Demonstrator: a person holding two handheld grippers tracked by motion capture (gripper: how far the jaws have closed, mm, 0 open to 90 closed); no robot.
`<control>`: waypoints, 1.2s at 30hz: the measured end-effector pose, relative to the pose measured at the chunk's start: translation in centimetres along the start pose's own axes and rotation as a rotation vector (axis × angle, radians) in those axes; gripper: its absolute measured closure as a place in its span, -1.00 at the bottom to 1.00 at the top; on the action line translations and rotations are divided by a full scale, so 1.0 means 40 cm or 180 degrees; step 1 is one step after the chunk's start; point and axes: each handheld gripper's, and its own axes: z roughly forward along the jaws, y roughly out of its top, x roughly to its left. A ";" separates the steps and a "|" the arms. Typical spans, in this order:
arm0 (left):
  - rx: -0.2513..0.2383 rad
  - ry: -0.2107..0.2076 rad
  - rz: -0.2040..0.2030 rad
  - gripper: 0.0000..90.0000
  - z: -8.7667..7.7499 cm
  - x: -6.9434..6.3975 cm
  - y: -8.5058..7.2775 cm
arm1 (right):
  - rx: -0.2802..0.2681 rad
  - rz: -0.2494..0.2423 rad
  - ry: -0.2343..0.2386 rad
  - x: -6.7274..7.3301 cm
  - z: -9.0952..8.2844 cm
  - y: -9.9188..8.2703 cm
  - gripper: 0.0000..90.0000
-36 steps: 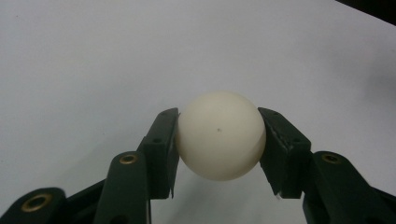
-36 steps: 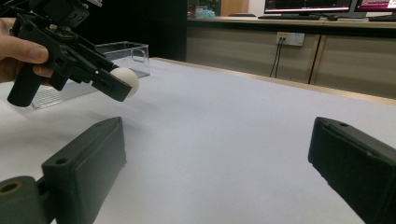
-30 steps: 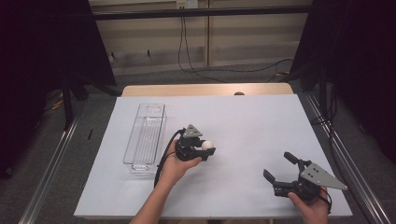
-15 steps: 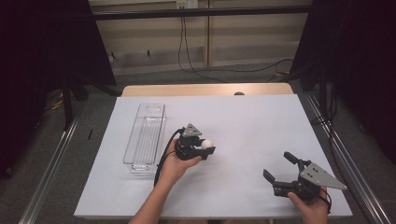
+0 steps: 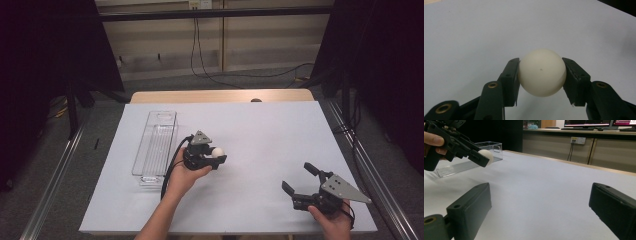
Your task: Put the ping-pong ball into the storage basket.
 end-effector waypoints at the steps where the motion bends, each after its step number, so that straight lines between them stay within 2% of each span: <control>1: -0.0003 0.0007 -0.0004 0.14 -0.001 0.002 0.000 | 0.0004 0.0009 0.0003 0.001 0.000 0.000 -0.92; 15: 0.0029 0.0067 -0.0061 0.14 -0.010 0.018 -0.002 | -0.0003 0.0011 0.0010 0.002 0.003 0.000 -0.92; 23: -0.0032 0.0082 -0.0119 0.14 -0.017 0.026 -0.001 | -0.0012 0.0002 0.0006 0.000 0.000 0.001 -0.92; 30: -0.0011 0.0101 -0.0171 0.14 -0.023 0.033 0.001 | -0.0024 0.0007 0.0004 0.001 0.001 0.001 -0.92; 36: 0.0022 0.0119 -0.0148 0.14 -0.025 0.037 0.000 | -0.0019 0.0011 0.0009 0.000 -0.001 0.002 -0.92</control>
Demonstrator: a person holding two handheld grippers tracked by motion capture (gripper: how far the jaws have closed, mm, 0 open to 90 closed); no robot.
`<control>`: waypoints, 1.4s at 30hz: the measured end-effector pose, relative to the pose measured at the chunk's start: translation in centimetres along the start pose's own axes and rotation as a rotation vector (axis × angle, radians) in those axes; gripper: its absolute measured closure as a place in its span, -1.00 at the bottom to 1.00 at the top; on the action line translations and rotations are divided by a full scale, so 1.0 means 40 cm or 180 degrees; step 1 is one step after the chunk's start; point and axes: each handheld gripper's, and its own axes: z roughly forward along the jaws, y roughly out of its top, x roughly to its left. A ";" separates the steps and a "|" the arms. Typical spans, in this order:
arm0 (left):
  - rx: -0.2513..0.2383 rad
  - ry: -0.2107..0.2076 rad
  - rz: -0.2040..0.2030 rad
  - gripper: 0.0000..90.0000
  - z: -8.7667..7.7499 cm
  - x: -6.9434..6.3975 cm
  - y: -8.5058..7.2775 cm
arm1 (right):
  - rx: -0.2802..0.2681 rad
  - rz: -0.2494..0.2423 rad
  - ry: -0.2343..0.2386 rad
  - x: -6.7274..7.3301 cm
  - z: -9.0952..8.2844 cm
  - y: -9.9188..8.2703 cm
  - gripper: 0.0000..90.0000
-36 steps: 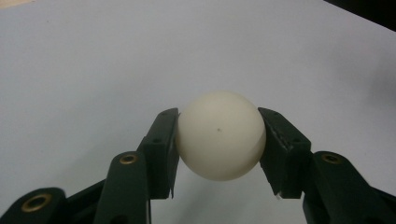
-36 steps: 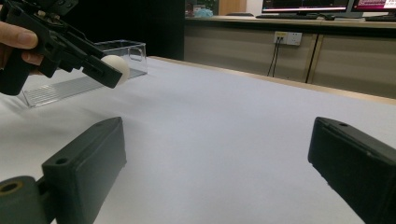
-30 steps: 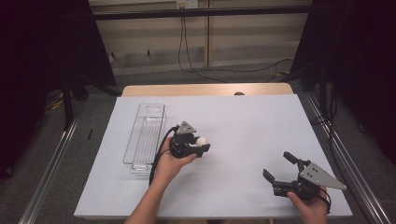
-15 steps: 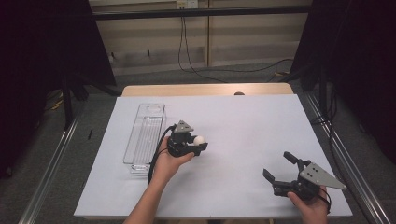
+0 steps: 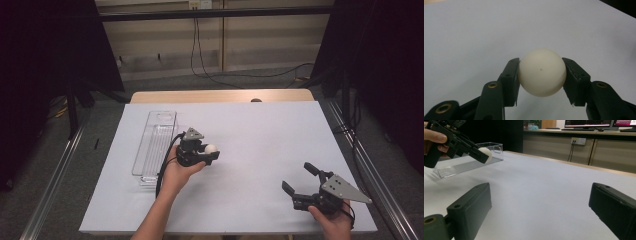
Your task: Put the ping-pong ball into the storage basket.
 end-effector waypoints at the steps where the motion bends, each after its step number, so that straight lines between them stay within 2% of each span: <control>1: -0.0027 0.0003 -0.0027 0.14 0.002 -0.001 -0.002 | 0.0003 0.0003 -0.0007 0.000 0.000 0.000 -0.92; 16: -0.0009 0.0052 -0.0019 0.14 -0.011 0.011 0.000 | -0.0013 0.0015 0.0012 0.002 -0.001 0.001 -0.92; 17: -0.0039 0.0057 -0.0067 0.14 -0.010 0.010 -0.001 | -0.0014 0.0009 0.0008 0.002 -0.001 0.001 -0.92; 18: 0.0001 0.0060 -0.0030 0.14 -0.013 0.012 0.000 | -0.0001 0.0017 0.0009 0.002 -0.002 0.002 -0.92; 21: -0.0046 0.0045 -0.0042 0.14 -0.014 0.013 0.000 | -0.0007 0.0008 0.0005 0.001 -0.002 0.001 -0.92; 27: 0.0003 0.0061 -0.0026 0.14 -0.021 0.015 0.003 | -0.0011 0.0012 0.0013 0.002 -0.002 0.002 -0.92; 28: -0.0017 0.0067 -0.0060 0.14 -0.021 0.015 0.003 | -0.0011 0.0011 0.0013 0.002 -0.002 0.002 -0.92; 31: -0.0012 0.0081 -0.0051 0.14 -0.024 0.022 0.003 | -0.0012 0.0013 0.0013 0.001 -0.002 0.002 -0.92; 32: -0.0027 0.0088 -0.0097 0.14 -0.025 0.021 0.002 | -0.0011 0.0011 0.0015 0.002 -0.002 0.002 -0.92; 39: -0.0019 0.0143 -0.0069 0.14 -0.035 0.028 0.005 | -0.0006 0.0006 0.0020 0.002 -0.002 0.002 -0.92; 40: -0.0053 0.0140 -0.0124 0.14 -0.034 0.026 0.004 | -0.0007 0.0009 0.0022 0.002 -0.002 0.002 -0.92; 42: -0.0045 0.0156 -0.0118 0.14 -0.035 0.028 0.004 | -0.0011 0.0003 0.0024 0.002 -0.002 0.002 -0.92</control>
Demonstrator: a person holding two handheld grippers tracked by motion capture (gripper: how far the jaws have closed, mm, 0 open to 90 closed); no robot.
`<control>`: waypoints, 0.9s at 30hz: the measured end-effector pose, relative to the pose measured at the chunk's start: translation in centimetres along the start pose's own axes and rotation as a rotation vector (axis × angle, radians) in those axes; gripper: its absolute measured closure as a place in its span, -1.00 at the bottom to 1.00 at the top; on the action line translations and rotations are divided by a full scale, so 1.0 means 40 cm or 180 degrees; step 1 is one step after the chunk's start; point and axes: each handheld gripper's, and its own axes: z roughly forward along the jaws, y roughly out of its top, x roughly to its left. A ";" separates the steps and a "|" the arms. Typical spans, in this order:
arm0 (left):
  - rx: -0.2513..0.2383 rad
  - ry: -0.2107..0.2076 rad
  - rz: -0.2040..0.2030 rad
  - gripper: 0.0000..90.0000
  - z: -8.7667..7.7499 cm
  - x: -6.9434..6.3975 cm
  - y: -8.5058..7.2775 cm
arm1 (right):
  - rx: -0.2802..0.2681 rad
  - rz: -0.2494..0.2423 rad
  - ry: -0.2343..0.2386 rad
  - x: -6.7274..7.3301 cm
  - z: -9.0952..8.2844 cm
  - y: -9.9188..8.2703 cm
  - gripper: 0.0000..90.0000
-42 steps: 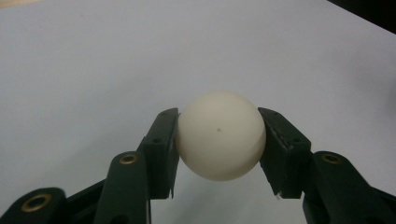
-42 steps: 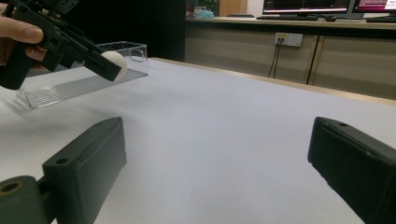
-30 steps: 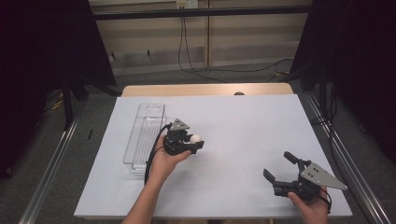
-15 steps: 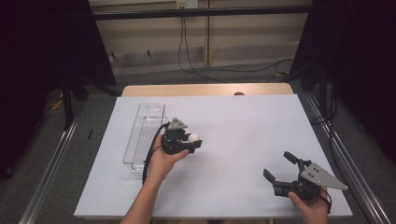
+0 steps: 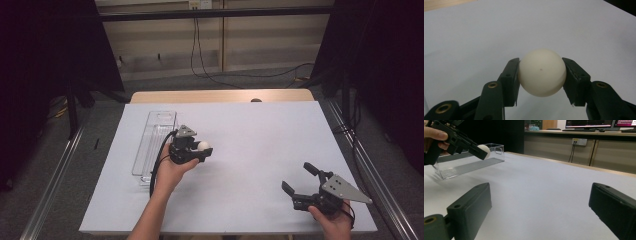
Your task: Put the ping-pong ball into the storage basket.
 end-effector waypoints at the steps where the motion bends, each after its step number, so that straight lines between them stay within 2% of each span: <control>1: -0.0001 -0.0005 0.0001 0.14 -0.001 0.002 0.000 | -0.0001 0.0001 0.0004 0.000 0.000 0.000 -0.92; 4: -0.0023 -0.0009 -0.0043 0.14 -0.003 0.004 0.000 | -0.0004 0.0014 -0.0005 0.000 0.000 0.000 -0.92; 5: -0.0016 -0.0013 0.0011 0.14 -0.004 0.009 0.000 | -0.0005 0.0014 -0.0007 0.000 0.000 0.000 -0.92; 7: -0.0048 0.0000 -0.0065 0.14 -0.006 0.009 0.000 | -0.0005 0.0012 -0.0006 0.000 0.000 0.000 -0.92; 11: -0.0008 0.0019 -0.0023 0.14 -0.011 0.015 0.000 | -0.0005 0.0010 -0.0003 0.000 0.000 0.000 -0.92; 14: -0.0023 0.0028 -0.0041 0.14 -0.011 0.016 0.000 | -0.0006 0.0011 -0.0012 -0.001 0.000 0.000 -0.92; 15: -0.0071 0.0027 -0.0087 0.14 -0.009 0.015 -0.002 | -0.0005 0.0014 -0.0010 0.000 0.000 0.000 -0.92; 16: -0.0022 0.0033 -0.0063 0.14 -0.012 0.018 -0.001 | -0.0005 0.0012 -0.0007 0.000 0.000 0.000 -0.92; 19: -0.0011 0.0016 -0.0076 0.14 -0.017 0.024 -0.001 | 0.0001 0.0010 -0.0007 0.000 0.000 0.000 -0.92; 23: -0.0042 0.0017 -0.0097 0.14 -0.023 0.028 0.000 | -0.0007 0.0010 0.0006 0.000 0.002 0.000 -0.92; 25: 0.0001 0.0032 -0.0052 0.14 -0.028 0.033 0.001 | -0.0018 0.0013 -0.0007 0.001 0.003 0.000 -0.92; 27: -0.0074 0.0020 -0.0146 0.14 -0.026 0.031 0.000 | -0.0011 -0.0007 0.0003 0.001 0.003 -0.001 -0.92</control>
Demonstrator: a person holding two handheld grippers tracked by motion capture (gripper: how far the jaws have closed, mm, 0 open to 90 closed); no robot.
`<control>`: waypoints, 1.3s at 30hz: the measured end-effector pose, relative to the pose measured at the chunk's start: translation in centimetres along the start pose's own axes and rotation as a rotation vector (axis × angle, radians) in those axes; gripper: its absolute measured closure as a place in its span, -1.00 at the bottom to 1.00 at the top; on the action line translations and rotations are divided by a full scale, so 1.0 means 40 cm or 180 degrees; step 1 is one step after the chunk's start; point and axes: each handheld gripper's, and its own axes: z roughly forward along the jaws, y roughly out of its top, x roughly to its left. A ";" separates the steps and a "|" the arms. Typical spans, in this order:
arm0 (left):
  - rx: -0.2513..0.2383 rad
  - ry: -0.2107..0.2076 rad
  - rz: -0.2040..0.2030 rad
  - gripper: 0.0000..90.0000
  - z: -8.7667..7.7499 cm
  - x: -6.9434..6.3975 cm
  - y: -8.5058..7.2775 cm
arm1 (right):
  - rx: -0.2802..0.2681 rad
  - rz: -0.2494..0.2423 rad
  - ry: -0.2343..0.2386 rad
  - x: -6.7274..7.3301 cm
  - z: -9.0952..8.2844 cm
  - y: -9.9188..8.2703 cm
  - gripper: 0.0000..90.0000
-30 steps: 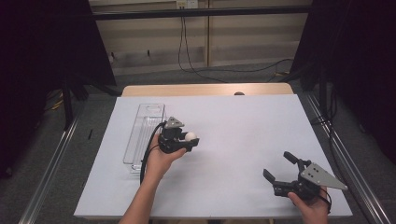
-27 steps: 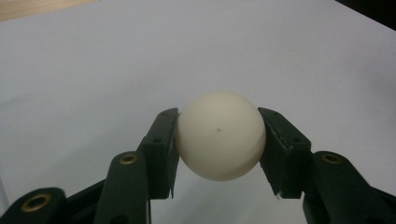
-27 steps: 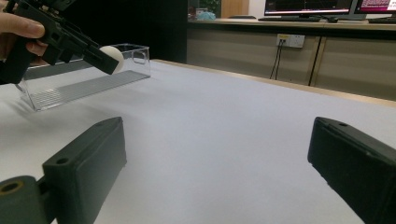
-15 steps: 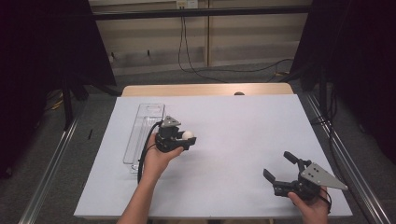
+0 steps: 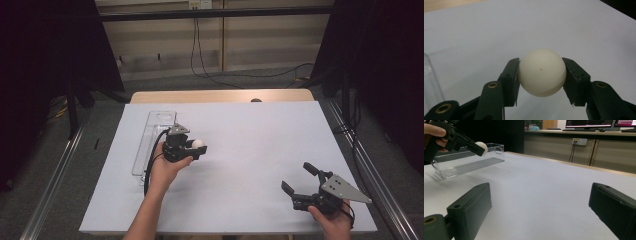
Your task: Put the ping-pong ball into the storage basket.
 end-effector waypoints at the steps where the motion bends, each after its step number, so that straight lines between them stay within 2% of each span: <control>1: 0.0035 0.0018 0.0046 0.14 -0.003 0.004 0.001 | 0.0002 0.0005 0.0008 0.000 0.000 0.000 -0.92; 4: -0.0012 0.0015 -0.0004 0.14 -0.003 0.004 0.001 | -0.0002 0.0011 0.0003 -0.001 0.000 0.000 -0.92; 5: 0.0028 0.0013 0.0048 0.14 -0.006 0.009 0.001 | 0.0005 0.0024 0.0003 0.000 -0.001 0.000 -0.92; 14: -0.0002 0.0039 -0.0008 0.14 -0.016 0.015 0.003 | -0.0012 0.0028 -0.0012 0.000 0.000 0.000 -0.92; 19: 0.0024 0.0058 0.0023 0.14 -0.021 0.019 0.004 | -0.0007 0.0022 -0.0009 0.000 0.001 0.000 -0.92; 21: -0.0036 0.0063 -0.0046 0.14 -0.020 0.018 0.003 | -0.0004 0.0017 -0.0001 0.000 0.000 0.000 -0.92; 27: 0.0006 0.0072 0.0002 0.14 -0.026 0.026 0.004 | 0.0010 0.0020 0.0018 -0.001 -0.001 0.001 -0.92; 39: -0.0030 0.0123 -0.0039 0.14 -0.037 0.036 0.004 | 0.0002 0.0019 0.0006 0.000 -0.001 0.001 -0.92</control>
